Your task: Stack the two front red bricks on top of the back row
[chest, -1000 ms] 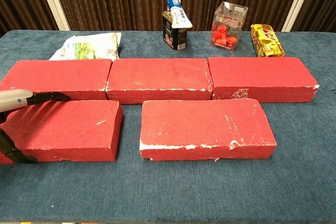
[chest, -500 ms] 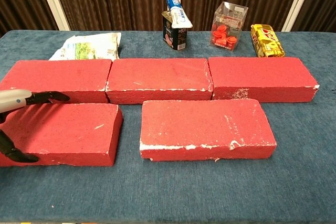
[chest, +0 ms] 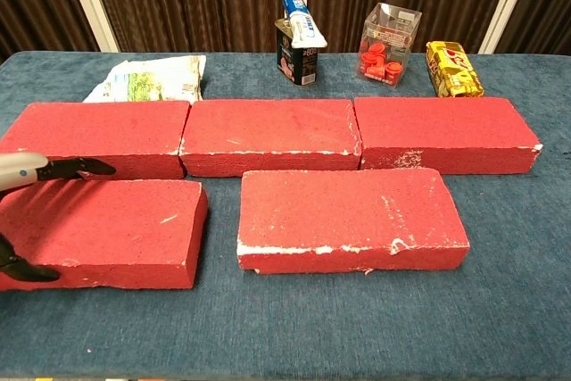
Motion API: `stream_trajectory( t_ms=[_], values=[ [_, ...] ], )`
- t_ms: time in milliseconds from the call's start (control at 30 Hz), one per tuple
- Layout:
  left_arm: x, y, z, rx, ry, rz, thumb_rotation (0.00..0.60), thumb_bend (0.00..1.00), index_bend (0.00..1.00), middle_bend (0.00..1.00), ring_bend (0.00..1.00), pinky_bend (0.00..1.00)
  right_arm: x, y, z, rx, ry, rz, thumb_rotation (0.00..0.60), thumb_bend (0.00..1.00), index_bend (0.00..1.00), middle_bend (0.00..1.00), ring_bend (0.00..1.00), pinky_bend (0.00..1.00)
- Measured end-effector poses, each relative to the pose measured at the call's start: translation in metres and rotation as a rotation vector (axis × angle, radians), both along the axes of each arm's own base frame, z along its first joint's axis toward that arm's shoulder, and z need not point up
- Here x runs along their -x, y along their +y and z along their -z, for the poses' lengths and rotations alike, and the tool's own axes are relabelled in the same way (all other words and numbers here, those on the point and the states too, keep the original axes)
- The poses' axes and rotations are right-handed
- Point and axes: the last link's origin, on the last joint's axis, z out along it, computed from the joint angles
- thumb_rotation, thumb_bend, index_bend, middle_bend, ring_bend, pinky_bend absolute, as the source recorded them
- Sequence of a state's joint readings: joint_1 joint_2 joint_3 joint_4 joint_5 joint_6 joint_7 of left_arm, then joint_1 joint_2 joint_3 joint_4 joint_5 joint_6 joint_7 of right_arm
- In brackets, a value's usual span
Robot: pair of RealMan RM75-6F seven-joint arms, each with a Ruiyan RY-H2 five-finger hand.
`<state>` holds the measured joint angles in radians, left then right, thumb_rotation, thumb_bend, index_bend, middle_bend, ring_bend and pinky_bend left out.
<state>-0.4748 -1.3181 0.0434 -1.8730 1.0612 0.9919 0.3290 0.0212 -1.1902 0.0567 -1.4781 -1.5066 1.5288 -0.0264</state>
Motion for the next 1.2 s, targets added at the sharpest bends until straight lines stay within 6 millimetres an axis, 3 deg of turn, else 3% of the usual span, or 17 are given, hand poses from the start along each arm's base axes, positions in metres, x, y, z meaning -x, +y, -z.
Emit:
stream_trajectory(
  t_ms=[267, 467, 733, 1000, 1200],
  values=[
    [-0.009, -0.006, -0.022, -0.038, -0.021, 0.029, 0.600, 0.24, 0.00, 0.00, 0.15, 0.00, 0.000, 0.000, 0.000, 0.002, -0.001, 0.000, 0.600, 0.00, 0.00, 0.00, 0.00, 0.00],
    [-0.016, 0.005, -0.051, -0.113, -0.023, 0.053, 0.600, 0.24, 0.00, 0.00, 0.15, 0.00, -0.001, 0.000, -0.001, 0.008, -0.002, -0.004, 0.600, 0.00, 0.00, 0.00, 0.00, 0.00],
    [-0.029, 0.058, -0.064, -0.164, -0.031, 0.071, 0.600, 0.24, 0.00, 0.00, 0.16, 0.00, -0.001, 0.000, -0.004, 0.015, 0.001, 0.003, 0.600, 0.00, 0.00, 0.00, 0.00, 0.00],
    [-0.030, 0.115, -0.055, -0.140, -0.029, 0.106, 0.600, 0.24, 0.00, 0.01, 0.16, 0.00, 0.001, -0.001, -0.003, 0.011, 0.002, 0.018, 0.600, 0.00, 0.00, 0.00, 0.00, 0.00],
    [-0.035, 0.141, -0.039, -0.105, -0.062, 0.099, 0.600, 0.24, 0.00, 0.01, 0.16, 0.00, 0.000, -0.002, -0.002, 0.008, 0.005, 0.019, 0.600, 0.00, 0.00, 0.00, 0.00, 0.00]
  ],
)
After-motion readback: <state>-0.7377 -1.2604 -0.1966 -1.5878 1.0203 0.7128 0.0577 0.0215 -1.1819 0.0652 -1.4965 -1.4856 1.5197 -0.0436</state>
